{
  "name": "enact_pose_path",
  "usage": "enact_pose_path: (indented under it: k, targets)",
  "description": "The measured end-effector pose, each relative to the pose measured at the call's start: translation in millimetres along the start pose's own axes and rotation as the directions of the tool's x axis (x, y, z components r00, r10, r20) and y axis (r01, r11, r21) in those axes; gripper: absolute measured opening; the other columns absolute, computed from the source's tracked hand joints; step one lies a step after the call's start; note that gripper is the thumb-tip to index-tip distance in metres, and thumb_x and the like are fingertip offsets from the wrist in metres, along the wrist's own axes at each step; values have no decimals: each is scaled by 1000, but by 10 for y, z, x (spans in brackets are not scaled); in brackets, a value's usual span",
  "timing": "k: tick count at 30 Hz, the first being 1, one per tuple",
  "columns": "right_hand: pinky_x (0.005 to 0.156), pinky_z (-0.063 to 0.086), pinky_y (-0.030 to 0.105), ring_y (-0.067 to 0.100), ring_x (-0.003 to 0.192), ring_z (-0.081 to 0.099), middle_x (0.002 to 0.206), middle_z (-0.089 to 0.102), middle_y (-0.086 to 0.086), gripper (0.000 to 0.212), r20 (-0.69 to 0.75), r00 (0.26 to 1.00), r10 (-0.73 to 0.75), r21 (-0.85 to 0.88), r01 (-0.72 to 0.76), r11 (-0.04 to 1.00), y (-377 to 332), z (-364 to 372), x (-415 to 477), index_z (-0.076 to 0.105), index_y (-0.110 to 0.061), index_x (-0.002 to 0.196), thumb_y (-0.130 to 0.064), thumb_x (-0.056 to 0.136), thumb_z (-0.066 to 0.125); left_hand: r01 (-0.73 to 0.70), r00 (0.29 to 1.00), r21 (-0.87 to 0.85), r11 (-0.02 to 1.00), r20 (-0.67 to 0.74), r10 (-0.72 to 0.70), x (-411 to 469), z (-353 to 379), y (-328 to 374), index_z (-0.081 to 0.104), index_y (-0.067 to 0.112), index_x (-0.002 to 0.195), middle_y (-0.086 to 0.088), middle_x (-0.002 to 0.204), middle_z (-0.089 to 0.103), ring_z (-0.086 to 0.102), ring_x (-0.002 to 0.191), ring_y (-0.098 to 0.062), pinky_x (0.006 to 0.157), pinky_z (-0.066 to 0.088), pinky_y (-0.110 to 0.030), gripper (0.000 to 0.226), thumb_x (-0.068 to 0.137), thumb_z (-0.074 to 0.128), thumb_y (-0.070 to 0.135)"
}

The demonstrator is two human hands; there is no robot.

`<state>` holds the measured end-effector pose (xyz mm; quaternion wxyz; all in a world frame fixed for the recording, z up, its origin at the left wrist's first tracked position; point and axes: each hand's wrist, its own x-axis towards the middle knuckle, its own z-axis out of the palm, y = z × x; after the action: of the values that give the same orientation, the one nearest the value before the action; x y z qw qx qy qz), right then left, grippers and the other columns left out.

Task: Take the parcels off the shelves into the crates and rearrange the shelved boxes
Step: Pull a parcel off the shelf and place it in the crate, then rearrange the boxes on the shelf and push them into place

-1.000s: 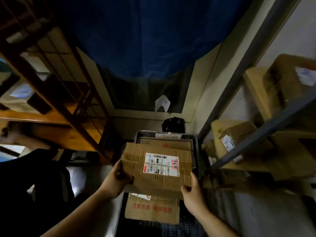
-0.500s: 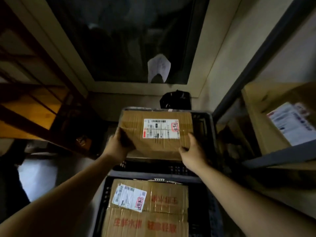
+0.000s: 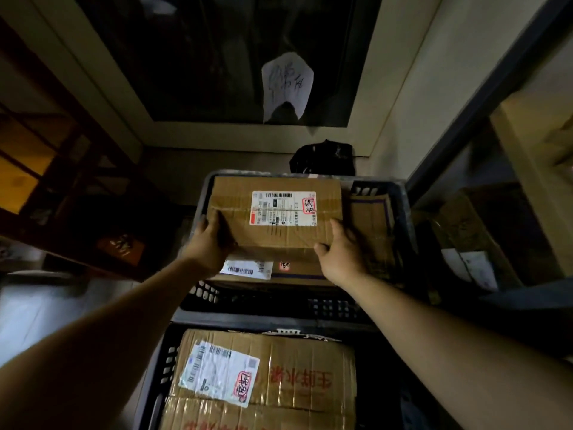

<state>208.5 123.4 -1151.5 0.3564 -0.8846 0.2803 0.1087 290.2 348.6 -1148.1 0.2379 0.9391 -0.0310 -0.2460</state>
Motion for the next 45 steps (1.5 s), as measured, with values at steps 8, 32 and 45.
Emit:
enact_pose_path:
  k: [8, 32, 45]
  targets:
    - [102, 39, 41, 30, 134, 33, 150, 21, 8, 65, 37, 997, 66, -26, -65, 998, -106, 16, 188, 17, -30, 149, -32, 94, 53, 113, 992, 118, 987, 37, -119, 145, -151, 62, -16, 33, 148, -9, 158, -14, -14, 144, -31, 117, 0, -50, 96, 87, 57, 48]
    - [100, 38, 32, 27, 127, 46, 142, 46, 8, 51, 170, 982, 77, -121, -57, 991, -1842, -2631, -3112, 42, -16, 140, -38, 95, 51, -67, 977, 218, 974, 213, 20, -3489, -2854, 1432, 6, 18, 152, -7, 159, -3, -8, 146, -27, 117, 3, -43, 76, 94, 49, 43]
    - [103, 37, 33, 27, 133, 40, 151, 35, 9, 63, 190, 976, -106, -252, 153, 956, -1345, -4123, -4439, 29, -15, 148, -43, 95, 49, -59, 998, 100, 993, -10, 61, -5307, -2648, 2421, 12, 23, 151, -7, 159, 4, 6, 146, -31, 116, 13, -46, 75, 92, 54, 42]
